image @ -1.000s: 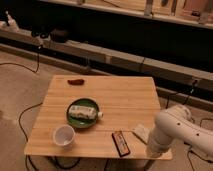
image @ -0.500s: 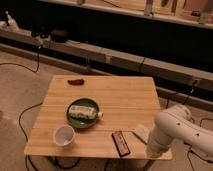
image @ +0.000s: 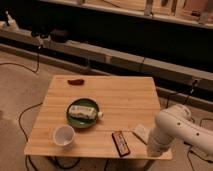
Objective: Push the eraser across the table
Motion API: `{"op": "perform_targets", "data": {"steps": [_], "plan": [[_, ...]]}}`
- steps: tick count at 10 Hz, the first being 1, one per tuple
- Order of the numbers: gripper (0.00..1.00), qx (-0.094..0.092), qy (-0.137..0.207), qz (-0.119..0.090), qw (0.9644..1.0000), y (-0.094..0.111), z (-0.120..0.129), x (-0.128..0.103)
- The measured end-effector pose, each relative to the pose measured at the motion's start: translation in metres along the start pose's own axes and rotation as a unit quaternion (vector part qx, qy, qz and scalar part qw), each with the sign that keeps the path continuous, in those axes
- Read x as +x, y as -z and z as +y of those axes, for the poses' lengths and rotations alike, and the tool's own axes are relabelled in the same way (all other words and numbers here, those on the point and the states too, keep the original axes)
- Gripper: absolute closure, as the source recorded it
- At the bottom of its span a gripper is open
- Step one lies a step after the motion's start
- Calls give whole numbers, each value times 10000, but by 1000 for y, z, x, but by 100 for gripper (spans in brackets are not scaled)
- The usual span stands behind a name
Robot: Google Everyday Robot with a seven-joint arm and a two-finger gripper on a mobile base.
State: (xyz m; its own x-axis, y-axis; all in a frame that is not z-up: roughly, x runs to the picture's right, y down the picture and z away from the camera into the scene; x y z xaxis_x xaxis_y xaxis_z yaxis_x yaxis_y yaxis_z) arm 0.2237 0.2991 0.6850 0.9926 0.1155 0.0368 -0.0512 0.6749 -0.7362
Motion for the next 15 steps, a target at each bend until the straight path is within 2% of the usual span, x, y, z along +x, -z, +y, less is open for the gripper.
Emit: {"op": "perform_targets", "data": {"steps": [3,5,8,11,13,15], "plan": [[96,272,250,75,9993,-12,-39,-4],[96,390,478,130,9980,-16,-55,-11],[96,438,730,184,9962,-25,-72,-27],[96,358,656,225,9969,-36,-78,-35],[96,316,473,313,9979,-43,-77,-40],[96,363,256,405,9982,-48,-78,-53]]}}
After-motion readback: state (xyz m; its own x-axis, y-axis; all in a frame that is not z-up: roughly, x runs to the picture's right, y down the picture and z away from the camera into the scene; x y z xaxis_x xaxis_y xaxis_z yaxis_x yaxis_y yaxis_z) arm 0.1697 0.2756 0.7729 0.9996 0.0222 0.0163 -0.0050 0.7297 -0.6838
